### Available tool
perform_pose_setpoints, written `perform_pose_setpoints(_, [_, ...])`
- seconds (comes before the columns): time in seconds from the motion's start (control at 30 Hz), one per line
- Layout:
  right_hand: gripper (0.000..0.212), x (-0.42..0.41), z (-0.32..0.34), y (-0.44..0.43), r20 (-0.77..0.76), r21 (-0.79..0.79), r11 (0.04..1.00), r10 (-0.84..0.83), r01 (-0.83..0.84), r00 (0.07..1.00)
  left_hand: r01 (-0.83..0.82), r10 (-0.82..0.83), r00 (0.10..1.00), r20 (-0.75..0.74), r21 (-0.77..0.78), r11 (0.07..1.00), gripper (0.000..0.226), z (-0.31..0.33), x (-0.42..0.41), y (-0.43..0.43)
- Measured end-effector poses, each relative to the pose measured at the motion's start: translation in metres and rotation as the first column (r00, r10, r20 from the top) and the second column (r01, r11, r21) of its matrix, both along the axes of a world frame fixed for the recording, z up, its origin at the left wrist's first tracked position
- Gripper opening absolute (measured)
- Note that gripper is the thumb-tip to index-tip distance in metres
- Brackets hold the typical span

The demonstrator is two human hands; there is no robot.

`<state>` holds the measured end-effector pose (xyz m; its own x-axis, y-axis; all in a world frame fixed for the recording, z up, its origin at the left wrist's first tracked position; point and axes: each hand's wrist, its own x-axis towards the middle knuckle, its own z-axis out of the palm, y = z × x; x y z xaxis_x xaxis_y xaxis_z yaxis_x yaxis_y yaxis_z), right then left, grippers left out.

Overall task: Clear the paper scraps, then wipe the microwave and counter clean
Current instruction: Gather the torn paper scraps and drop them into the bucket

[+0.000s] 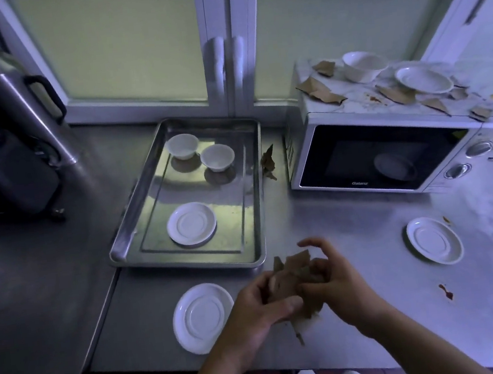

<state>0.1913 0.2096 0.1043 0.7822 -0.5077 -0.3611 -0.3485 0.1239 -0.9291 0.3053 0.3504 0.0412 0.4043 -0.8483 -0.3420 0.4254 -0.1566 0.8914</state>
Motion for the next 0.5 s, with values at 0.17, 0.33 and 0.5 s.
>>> perform_pose_setpoints(0.17, [0.048, -0.002, -0.007, 0.008, -0.008, 0.002, 0.999, -0.043, 0.043, 0.999, -0.045, 0.040, 0.996, 0.079, 0.060, 0.997, 0.041, 0.000, 0.001, -0.001])
perform_pose_setpoints(0.33, [0.029, -0.006, -0.012, 0.004, 0.031, 0.037, 0.997, -0.072, 0.071, 0.997, -0.038, 0.033, 0.995, 0.099, 0.053, 0.998, 0.040, 0.005, 0.002, -0.010])
perform_pose_setpoints(0.5, [0.016, -0.007, -0.024, -0.012, 0.040, 0.233, 0.967, -0.113, 0.100, 0.993, -0.078, 0.077, 0.997, 0.024, 0.032, 0.996, 0.046, 0.010, 0.003, -0.026])
